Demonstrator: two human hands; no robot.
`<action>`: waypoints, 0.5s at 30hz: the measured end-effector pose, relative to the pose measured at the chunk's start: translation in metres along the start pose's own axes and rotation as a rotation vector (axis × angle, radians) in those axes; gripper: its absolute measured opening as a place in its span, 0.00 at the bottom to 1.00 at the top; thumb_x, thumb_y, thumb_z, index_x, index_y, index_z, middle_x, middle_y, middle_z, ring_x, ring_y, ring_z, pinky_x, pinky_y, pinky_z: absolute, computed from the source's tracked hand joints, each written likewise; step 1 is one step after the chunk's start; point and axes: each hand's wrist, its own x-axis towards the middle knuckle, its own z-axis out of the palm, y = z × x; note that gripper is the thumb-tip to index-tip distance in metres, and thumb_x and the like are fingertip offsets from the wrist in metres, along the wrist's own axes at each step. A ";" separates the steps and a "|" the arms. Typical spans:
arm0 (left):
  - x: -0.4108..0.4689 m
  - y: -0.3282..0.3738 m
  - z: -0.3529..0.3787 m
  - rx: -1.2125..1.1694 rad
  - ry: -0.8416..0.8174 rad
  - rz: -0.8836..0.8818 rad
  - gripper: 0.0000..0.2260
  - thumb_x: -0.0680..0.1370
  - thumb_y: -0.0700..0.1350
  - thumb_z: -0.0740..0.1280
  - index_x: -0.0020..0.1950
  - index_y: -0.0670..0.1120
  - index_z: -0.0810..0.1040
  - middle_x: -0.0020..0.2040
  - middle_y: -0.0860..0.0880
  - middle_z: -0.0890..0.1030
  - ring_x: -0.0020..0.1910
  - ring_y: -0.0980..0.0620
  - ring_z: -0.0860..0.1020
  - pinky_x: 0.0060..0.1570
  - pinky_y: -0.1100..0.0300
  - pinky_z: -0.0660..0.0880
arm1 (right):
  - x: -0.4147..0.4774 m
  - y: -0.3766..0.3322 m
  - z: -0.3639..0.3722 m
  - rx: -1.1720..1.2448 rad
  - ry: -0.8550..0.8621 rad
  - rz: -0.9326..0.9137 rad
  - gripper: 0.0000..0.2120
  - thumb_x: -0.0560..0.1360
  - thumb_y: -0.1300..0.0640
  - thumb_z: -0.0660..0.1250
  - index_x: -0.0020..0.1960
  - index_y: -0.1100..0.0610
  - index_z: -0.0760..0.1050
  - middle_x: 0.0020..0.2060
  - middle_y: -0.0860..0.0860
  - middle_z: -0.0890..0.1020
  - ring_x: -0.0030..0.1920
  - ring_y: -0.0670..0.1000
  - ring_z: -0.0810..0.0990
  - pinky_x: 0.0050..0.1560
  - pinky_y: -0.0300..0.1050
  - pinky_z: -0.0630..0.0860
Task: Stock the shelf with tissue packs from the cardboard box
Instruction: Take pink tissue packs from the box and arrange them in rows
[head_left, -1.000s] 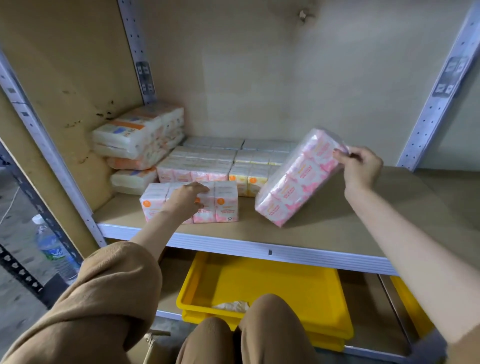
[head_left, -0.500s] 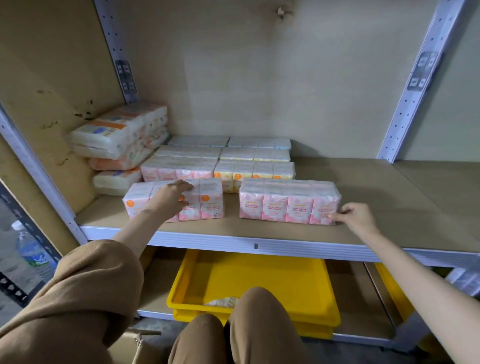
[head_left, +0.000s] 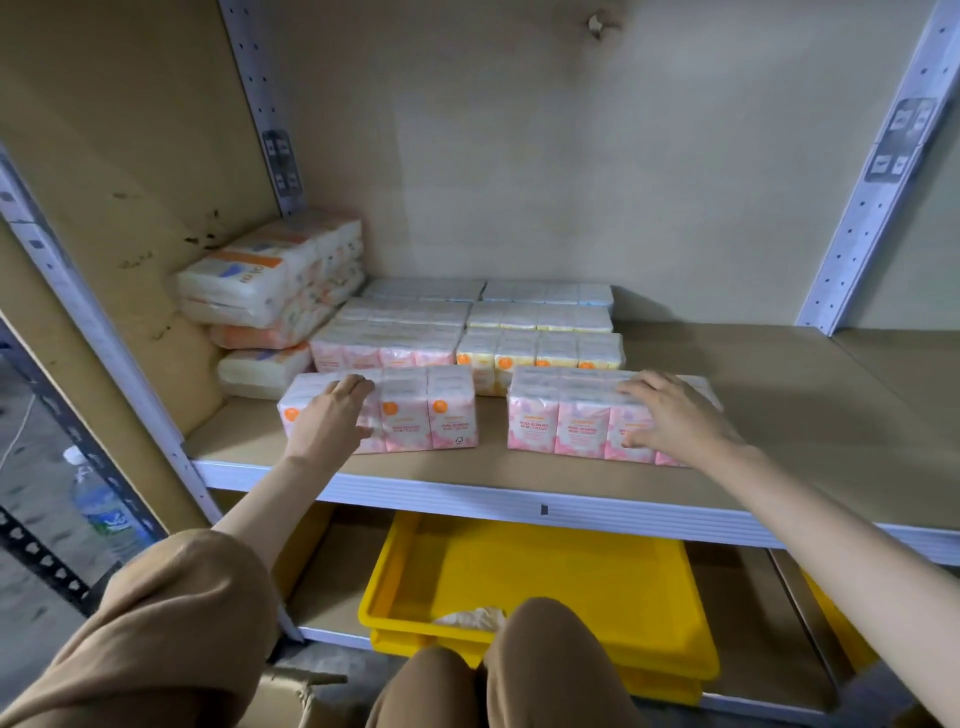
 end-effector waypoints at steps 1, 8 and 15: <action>0.004 -0.002 0.001 -0.018 0.006 0.010 0.24 0.73 0.38 0.69 0.69 0.41 0.68 0.69 0.45 0.71 0.66 0.44 0.70 0.59 0.50 0.72 | 0.002 -0.003 0.002 -0.011 0.011 -0.003 0.30 0.71 0.55 0.70 0.70 0.56 0.65 0.69 0.53 0.69 0.70 0.52 0.66 0.68 0.42 0.61; 0.035 -0.025 0.009 -0.093 0.017 0.079 0.24 0.72 0.34 0.69 0.68 0.40 0.70 0.69 0.44 0.72 0.67 0.44 0.71 0.62 0.53 0.69 | 0.025 -0.038 0.017 -0.038 0.048 -0.062 0.29 0.72 0.53 0.68 0.71 0.56 0.63 0.69 0.53 0.68 0.70 0.51 0.65 0.69 0.42 0.61; 0.054 -0.039 0.012 -0.092 0.040 0.028 0.24 0.71 0.31 0.70 0.66 0.38 0.72 0.67 0.41 0.73 0.65 0.42 0.73 0.60 0.49 0.71 | 0.049 -0.062 0.028 -0.070 0.061 -0.070 0.29 0.73 0.56 0.67 0.71 0.56 0.62 0.69 0.53 0.68 0.69 0.53 0.65 0.68 0.43 0.62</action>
